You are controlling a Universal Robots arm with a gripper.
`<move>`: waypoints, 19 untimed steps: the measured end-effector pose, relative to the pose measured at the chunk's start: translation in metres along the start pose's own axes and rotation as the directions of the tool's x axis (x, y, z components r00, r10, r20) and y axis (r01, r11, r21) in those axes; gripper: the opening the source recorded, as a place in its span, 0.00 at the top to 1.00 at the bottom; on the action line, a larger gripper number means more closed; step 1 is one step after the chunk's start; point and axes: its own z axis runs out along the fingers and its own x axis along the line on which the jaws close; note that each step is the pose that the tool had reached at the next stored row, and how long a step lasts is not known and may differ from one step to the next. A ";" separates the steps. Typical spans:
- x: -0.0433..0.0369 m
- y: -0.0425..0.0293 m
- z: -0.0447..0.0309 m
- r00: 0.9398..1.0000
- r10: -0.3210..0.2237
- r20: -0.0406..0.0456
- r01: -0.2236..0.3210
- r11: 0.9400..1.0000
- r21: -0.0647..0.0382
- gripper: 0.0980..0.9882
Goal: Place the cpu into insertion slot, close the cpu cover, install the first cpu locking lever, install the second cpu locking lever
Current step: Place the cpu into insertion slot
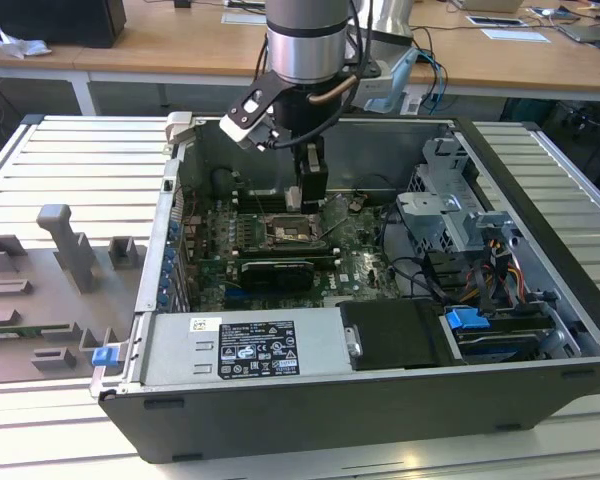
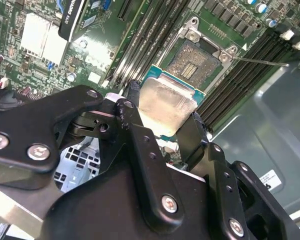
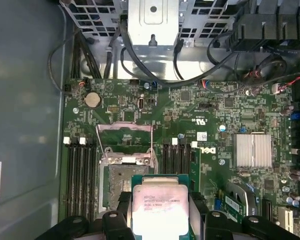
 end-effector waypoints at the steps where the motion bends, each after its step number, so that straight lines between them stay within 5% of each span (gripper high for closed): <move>1: 0.0000 -0.0003 0.0015 1.000 0.000 0.000 0.000 1.000 0.000 0.50; 19: 0.0005 -0.0014 0.0118 1.000 0.001 0.002 -0.001 1.000 0.005 0.50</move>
